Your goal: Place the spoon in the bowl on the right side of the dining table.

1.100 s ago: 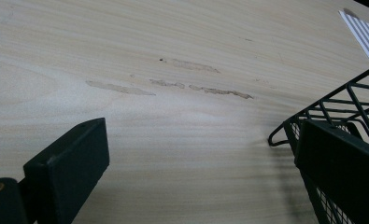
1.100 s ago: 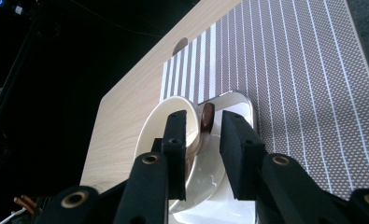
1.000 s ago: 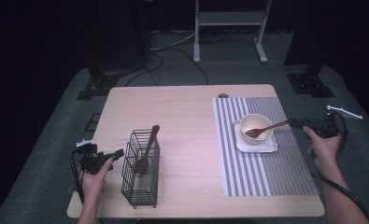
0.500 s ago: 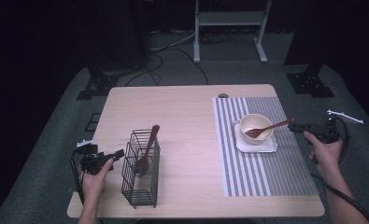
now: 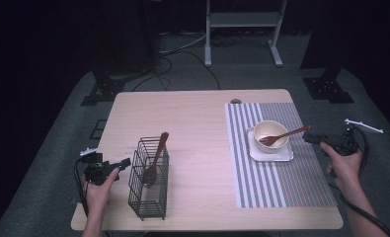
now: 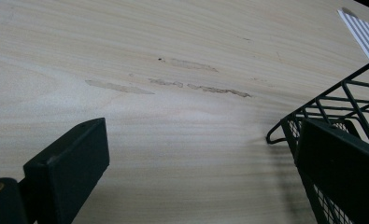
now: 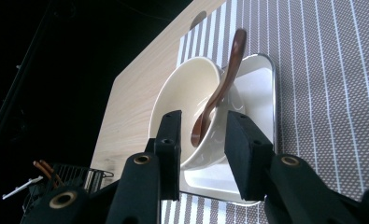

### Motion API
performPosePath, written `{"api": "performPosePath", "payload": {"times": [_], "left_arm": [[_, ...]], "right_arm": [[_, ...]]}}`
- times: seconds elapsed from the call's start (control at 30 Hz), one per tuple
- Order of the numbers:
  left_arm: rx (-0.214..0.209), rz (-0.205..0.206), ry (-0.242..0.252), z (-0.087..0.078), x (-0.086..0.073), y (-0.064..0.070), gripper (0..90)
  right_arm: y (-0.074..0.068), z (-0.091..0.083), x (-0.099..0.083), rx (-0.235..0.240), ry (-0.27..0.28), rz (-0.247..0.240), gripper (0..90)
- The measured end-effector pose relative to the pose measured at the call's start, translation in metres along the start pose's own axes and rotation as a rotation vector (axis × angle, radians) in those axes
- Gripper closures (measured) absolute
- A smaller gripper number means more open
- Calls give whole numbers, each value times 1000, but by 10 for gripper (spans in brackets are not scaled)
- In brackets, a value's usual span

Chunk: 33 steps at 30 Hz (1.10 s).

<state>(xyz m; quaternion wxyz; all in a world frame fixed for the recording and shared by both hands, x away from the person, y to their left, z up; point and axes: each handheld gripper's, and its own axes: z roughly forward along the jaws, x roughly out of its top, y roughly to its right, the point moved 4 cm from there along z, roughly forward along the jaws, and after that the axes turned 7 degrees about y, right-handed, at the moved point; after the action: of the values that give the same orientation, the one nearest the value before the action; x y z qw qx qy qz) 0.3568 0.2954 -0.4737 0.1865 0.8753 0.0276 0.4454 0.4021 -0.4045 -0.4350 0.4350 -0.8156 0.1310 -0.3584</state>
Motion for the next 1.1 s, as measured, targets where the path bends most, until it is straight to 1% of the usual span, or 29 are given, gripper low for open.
{"api": "performPosePath", "payload": {"times": [0.27, 0.4, 0.53, 0.7, 0.93, 1.1], "left_arm": [[4, 5, -3, 1, -1, 0, 20], [5, 4, -3, 1, -1, 0, 20], [5, 5, -4, 1, -1, 0, 20], [4, 6, -4, 1, -1, 0, 20], [4, 5, -6, 1, -1, 0, 20], [4, 7, -8, 1, -1, 1, 20]], "right_arm": [[2, -1, -12, 20, -14, 6, 626], [2, -2, -14, 20, -21, -3, 603], [2, -4, -17, 24, -20, -5, 587], [1, -5, -22, 28, -33, -5, 561], [2, -6, -29, 29, -41, -14, 543], [3, -6, -35, 30, -50, -9, 541]]}}
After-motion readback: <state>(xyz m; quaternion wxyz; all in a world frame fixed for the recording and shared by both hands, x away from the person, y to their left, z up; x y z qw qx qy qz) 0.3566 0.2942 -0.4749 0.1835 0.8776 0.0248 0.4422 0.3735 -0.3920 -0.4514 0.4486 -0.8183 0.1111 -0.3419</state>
